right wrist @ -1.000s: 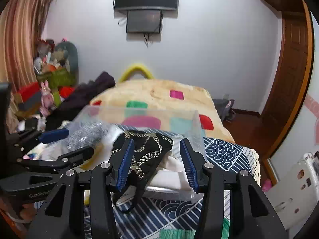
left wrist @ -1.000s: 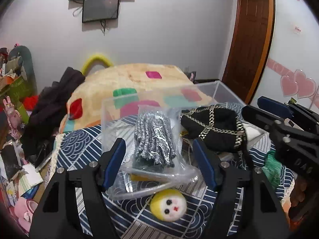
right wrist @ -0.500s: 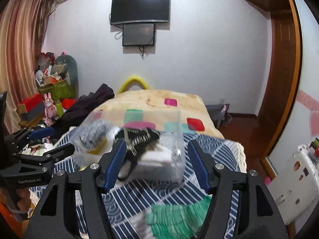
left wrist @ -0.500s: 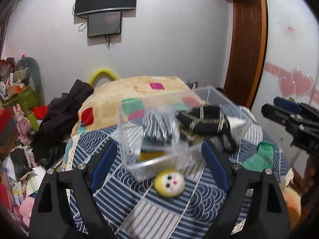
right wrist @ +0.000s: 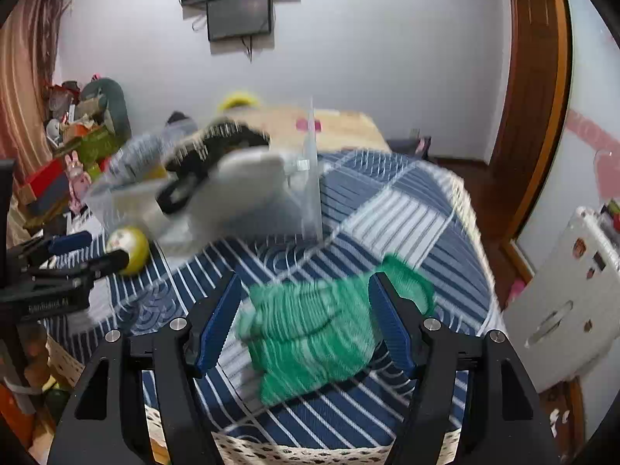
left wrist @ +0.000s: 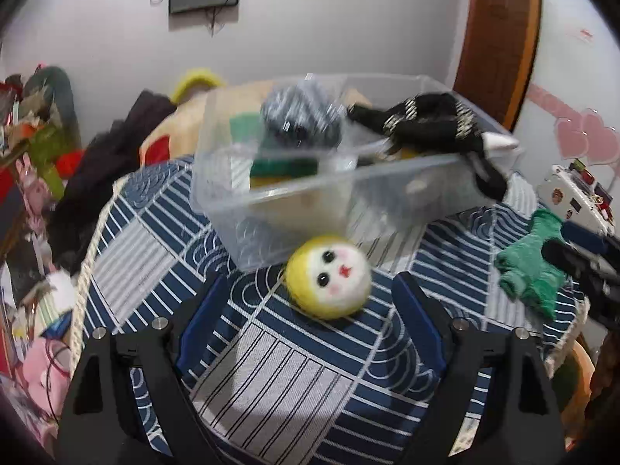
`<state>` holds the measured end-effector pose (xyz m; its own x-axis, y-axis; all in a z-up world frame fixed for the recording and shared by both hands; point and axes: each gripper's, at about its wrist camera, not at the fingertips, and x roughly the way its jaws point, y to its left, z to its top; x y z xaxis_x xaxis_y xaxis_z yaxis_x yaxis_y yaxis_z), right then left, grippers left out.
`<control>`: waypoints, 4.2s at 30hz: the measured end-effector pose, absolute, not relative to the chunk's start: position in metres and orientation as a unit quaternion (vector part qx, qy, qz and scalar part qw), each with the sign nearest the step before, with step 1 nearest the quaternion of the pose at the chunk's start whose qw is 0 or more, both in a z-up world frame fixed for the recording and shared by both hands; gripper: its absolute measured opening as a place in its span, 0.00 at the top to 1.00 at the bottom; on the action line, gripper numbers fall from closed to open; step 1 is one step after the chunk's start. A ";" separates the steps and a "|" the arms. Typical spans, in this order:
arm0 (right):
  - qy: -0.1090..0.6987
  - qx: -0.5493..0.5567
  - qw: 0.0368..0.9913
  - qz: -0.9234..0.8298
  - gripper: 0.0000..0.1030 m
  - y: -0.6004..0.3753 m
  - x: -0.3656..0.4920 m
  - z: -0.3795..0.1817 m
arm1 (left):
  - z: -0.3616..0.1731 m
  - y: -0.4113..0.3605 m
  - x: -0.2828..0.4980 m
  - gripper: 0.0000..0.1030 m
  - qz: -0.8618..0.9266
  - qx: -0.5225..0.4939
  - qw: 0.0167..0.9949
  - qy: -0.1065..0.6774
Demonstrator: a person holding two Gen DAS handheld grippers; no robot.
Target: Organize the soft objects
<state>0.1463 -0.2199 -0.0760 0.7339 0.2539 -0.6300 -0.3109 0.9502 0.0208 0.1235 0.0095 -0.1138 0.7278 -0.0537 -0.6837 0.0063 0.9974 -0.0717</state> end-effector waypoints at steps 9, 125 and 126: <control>0.365 -0.041 0.916 0.161 0.50 -0.223 0.152 -0.104 | -0.138 0.012 0.134 0.49 -0.020 -0.045 0.918 0.394; 0.097 -0.026 0.971 0.215 0.00 -0.186 0.069 0.027 | 0.022 0.008 0.003 0.01 -0.019 -0.033 0.991 0.132; 0.097 -0.026 0.971 0.215 0.00 -0.186 0.069 0.027 | 0.023 0.009 0.002 0.01 -0.019 -0.033 0.991 0.131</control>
